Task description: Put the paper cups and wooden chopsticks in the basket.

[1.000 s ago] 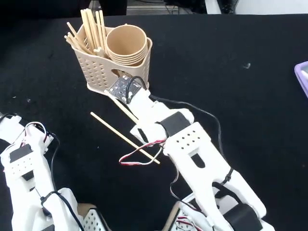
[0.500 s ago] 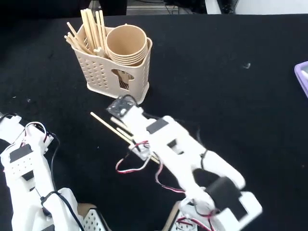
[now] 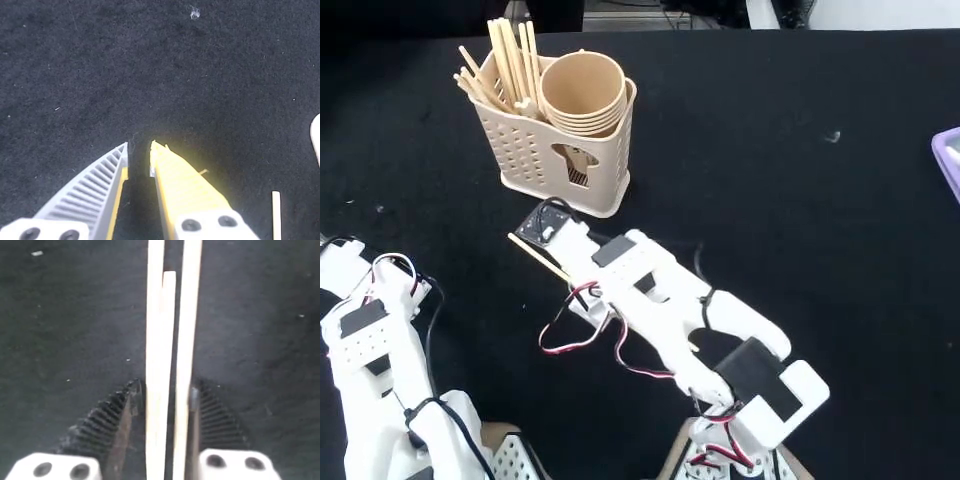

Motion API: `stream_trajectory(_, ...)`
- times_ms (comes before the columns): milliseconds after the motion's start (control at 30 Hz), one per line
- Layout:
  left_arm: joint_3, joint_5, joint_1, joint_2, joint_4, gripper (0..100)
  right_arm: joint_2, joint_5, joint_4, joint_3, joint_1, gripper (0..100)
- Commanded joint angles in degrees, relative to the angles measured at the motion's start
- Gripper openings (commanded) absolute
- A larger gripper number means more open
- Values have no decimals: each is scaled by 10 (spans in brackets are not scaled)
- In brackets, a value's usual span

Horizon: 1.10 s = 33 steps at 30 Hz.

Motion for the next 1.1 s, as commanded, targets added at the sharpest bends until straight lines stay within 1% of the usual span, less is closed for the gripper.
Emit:
stream_trajectory(0, -20, 5, -5, -11, -9, 84, -7, 18, 7, -22, -7, 5)
stream_trajectory(33, -20, 5, -5, -11, -9, 84, -8, 21, 10, -22, -7, 17)
stream_trajectory(100, -20, 5, -5, -11, -9, 84, -13, 22, 11, -21, -5, 8)
stream_trajectory(267, -20, 5, -5, -11, -9, 84, -45, 25, 24, -23, 25, 11)
stream_trajectory(433, -20, 5, -5, -11, -10, 84, -134, 64, 67, -26, 55, 11)
stream_trajectory(567, -21, 5, -5, -11, -10, 84, -213, 71, 90, -27, 62, 11)
stream_trajectory(733, -20, 5, -5, -11, -10, 84, -276, 67, 87, -31, 58, 11)
stream_trajectory(900, -20, 5, -5, -11, -10, 84, -304, 65, 106, -109, 58, 11)
stream_trajectory(1000, -20, 5, -5, -11, -10, 84, -300, 35, 134, -185, 25, 11)
stream_trajectory(1067, -20, 5, -5, -11, -10, 84, -289, 29, 155, -246, 5, 11)
